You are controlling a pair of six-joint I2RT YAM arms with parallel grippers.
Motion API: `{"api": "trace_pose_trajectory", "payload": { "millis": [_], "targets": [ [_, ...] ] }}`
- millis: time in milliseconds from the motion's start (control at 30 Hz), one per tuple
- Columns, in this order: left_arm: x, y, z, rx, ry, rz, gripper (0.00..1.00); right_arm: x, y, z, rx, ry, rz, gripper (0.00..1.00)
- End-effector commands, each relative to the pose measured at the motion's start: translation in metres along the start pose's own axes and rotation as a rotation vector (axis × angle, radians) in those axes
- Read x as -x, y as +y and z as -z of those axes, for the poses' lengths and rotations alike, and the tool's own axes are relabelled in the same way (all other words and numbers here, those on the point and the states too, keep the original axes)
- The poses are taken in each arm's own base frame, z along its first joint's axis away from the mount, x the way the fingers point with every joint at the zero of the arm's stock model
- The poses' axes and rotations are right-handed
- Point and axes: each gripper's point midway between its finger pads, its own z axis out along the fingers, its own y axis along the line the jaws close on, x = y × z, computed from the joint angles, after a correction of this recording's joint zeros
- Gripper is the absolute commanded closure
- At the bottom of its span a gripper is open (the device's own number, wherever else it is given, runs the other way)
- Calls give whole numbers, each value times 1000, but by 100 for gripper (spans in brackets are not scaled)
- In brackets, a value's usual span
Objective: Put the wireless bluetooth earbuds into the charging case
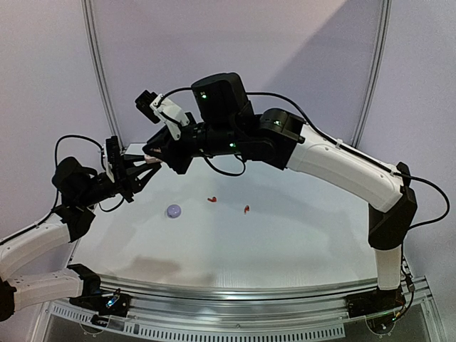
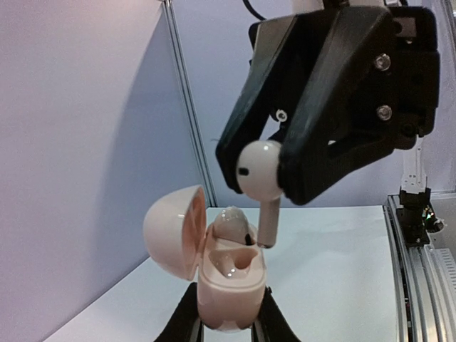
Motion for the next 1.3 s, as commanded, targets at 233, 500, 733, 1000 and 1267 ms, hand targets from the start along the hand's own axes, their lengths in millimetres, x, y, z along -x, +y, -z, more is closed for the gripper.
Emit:
{"api": "trace_pose_trajectory", "payload": {
  "millis": [233, 500, 733, 1000, 1267],
  "targets": [
    [13, -5, -2, -21, -28, -28, 100, -17, -6, -10, -50, 53, 8, 100],
    [12, -5, -2, -24, -24, -34, 100, -28, -4, -14, -42, 84, 18, 100],
    [13, -4, -2, -19, -23, -56, 100, -42, -4, -19, -45, 127, 4, 100],
    [13, -6, -3, -36, -18, -74, 100, -48, -14, -26, -99, 137, 15, 77],
    [4, -3, -2, -17, 5, 5, 100, -33, -16, -24, -114, 92, 9, 65]
  ]
}}
